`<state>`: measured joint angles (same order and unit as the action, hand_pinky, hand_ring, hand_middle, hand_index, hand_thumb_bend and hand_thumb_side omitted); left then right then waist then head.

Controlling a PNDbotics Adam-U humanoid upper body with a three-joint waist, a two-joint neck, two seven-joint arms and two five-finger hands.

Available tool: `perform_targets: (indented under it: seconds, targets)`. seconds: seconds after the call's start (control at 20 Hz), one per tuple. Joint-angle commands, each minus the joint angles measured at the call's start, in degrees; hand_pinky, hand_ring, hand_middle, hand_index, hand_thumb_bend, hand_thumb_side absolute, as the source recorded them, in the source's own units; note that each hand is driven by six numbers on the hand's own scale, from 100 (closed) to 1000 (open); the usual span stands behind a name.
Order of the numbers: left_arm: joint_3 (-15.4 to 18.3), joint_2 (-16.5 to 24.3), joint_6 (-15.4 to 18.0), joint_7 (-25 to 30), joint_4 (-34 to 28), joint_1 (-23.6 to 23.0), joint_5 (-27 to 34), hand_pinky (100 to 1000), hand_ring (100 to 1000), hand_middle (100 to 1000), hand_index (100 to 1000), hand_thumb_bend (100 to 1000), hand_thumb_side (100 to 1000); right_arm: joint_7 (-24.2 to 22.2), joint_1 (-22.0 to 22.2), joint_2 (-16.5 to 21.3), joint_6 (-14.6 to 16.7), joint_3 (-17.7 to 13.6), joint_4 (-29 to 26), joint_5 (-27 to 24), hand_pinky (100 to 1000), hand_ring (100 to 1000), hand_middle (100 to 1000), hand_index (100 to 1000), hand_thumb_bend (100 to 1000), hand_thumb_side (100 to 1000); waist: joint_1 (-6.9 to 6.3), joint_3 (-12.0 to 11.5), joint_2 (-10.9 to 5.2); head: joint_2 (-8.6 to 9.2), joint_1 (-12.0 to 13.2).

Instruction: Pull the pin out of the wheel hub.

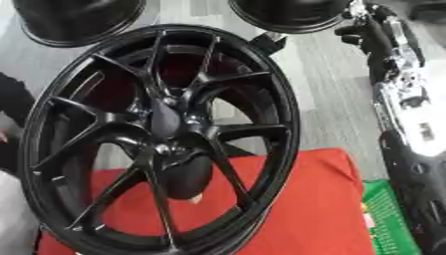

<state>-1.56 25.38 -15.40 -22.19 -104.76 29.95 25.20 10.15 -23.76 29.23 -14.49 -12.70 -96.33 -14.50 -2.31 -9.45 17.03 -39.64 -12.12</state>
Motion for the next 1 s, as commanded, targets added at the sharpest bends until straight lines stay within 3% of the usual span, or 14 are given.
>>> perform_targets:
  seconds: [0.05, 0.35, 0.55, 1.0]
  targets:
    - [-1.08, -5.56, 2.86, -0.83, 0.55, 2.29, 1.18, 667, 727, 710, 734, 282, 821, -0.18, -1.03, 0.66, 0.34, -0.38, -1.2, -0.56, 780, 651, 702, 751, 100, 602, 0.29, 0.0, -1.1, 0.09, 0.87]
    - [-3.42, -9.88, 5.59, 0.0, 2.96, 3.91, 0.67, 691, 769, 762, 751, 309, 831, -0.25, -1.32, 0.26, 0.49, -0.26, -1.07, -0.52, 780, 651, 702, 752, 100, 597, 1.09, 0.08, -0.9, 0.58, 2.05]
    - [-4.26, -10.37, 7.12, -0.06, 3.94, 3.56, 0.13, 695, 772, 766, 752, 283, 825, -0.13, -1.38, 0.1, 0.65, -0.27, -1.01, -0.09, 780, 651, 702, 752, 100, 599, 1.49, 0.13, -0.64, 0.97, 2.26]
    - [-5.3, -9.36, 6.17, 1.42, 4.87, 2.8, -2.02, 686, 764, 757, 741, 255, 825, 0.17, -1.3, -0.07, 0.75, -0.37, -0.9, -0.02, 779, 651, 701, 751, 100, 602, 1.82, 0.16, -0.24, 1.06, 1.89]
